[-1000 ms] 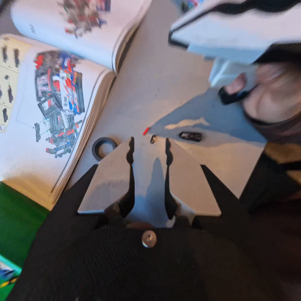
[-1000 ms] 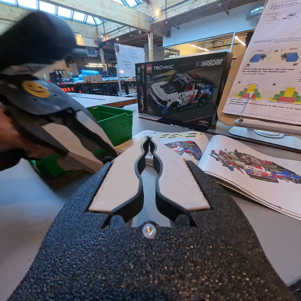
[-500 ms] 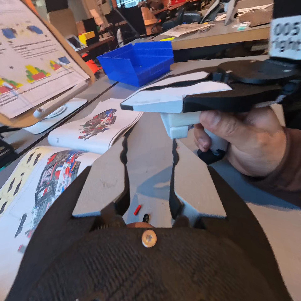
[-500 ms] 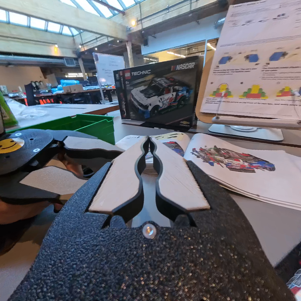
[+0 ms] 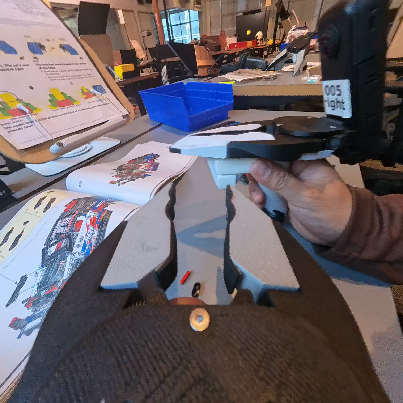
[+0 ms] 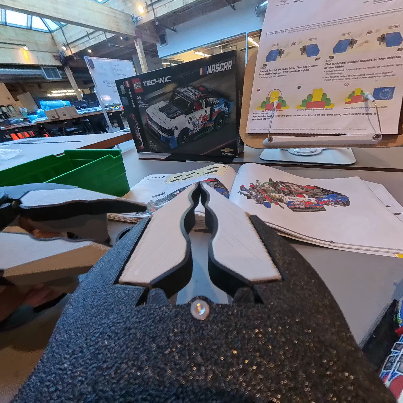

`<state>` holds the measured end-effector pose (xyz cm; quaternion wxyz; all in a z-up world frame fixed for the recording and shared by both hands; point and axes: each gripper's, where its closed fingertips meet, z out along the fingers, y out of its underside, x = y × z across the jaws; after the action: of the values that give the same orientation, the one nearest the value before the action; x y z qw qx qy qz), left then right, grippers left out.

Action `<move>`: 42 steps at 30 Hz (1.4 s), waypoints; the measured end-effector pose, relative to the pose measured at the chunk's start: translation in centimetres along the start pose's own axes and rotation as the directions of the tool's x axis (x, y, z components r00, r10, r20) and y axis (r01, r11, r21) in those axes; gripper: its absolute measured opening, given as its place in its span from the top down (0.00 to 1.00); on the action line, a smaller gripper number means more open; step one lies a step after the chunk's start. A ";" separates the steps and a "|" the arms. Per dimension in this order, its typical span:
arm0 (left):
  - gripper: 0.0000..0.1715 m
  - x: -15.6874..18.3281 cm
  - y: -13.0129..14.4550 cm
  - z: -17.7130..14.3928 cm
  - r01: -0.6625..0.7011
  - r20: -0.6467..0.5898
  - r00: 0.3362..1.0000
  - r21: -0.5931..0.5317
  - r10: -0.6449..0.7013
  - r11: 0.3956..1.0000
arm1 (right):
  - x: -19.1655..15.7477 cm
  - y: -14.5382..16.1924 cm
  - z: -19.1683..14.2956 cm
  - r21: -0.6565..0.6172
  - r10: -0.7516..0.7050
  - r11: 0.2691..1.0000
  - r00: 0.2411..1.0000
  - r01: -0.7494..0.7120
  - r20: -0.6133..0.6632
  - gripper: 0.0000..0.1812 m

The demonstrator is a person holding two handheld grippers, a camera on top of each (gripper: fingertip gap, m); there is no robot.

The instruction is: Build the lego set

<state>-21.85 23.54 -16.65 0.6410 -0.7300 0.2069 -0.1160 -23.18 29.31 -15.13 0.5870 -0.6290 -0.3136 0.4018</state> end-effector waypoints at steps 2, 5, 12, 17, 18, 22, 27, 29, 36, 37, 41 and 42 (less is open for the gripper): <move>0.76 0.8 -0.3 -0.1 -0.022 -0.016 1.000 0.015 0.022 1.000 | -0.1 0.1 0.1 -0.004 0.004 1.000 1.000 -0.004 0.008 1.00; 0.77 2.3 -0.5 -0.2 -0.050 -0.059 0.997 0.028 0.052 0.998 | -0.5 0.2 0.3 -0.012 0.006 1.000 1.000 -0.005 0.026 1.00; 0.81 3.6 -0.8 -0.3 -0.094 -0.085 0.992 0.045 0.097 0.995 | -1.0 0.3 0.4 -0.015 0.006 1.000 0.999 -0.005 0.049 1.00; 0.93 5.3 -1.7 -1.0 -0.114 -0.147 0.981 0.106 0.129 0.988 | -1.2 0.5 0.6 -0.027 0.011 1.000 0.998 -0.009 0.058 1.00; 0.93 5.4 -1.5 -0.9 -0.121 -0.150 0.980 0.095 0.134 0.988 | -1.2 0.6 0.6 -0.029 0.011 1.000 0.998 -0.009 0.060 1.00; 0.93 5.4 -1.2 -0.7 -0.120 -0.141 0.982 0.073 0.130 0.990 | -1.5 0.7 0.8 -0.036 -0.004 0.999 0.998 0.007 0.067 1.00; 0.92 6.1 -1.7 -1.2 -0.106 -0.133 0.985 0.061 0.113 0.993 | -1.5 0.8 1.0 -0.044 -0.016 0.999 0.998 0.018 0.063 1.00; 0.95 6.5 -2.5 -1.9 -0.069 -0.131 0.989 0.044 0.074 0.997 | -1.4 0.8 1.0 -0.047 -0.027 0.998 0.998 0.030 0.053 1.00; 1.00 -5.1 -8.5 -12.8 -0.060 0.227 0.972 -0.012 0.061 0.998 | -1.6 0.9 0.9 -0.050 -0.030 0.998 0.998 0.033 0.059 1.00; 1.00 -8.1 -8.5 -14.7 -0.072 0.275 0.957 -0.069 0.088 0.995 | -1.6 0.9 1.0 -0.051 -0.027 0.998 0.998 0.031 0.061 1.00; 1.00 -21.1 -3.1 -20.7 -0.047 0.382 0.885 -0.495 0.265 0.868 | -1.8 1.0 1.0 -0.058 -0.027 0.998 0.997 0.031 0.069 1.00; 1.00 -23.3 -0.7 -21.3 -0.018 0.339 0.901 -0.591 0.269 0.807 | -1.9 1.1 1.0 -0.059 -0.029 0.998 0.997 0.033 0.070 1.00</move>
<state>-51.66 15.17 -10.46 0.4265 -0.8783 0.1497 0.1561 -25.05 28.07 -15.92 0.5627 -0.6274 -0.3554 0.4043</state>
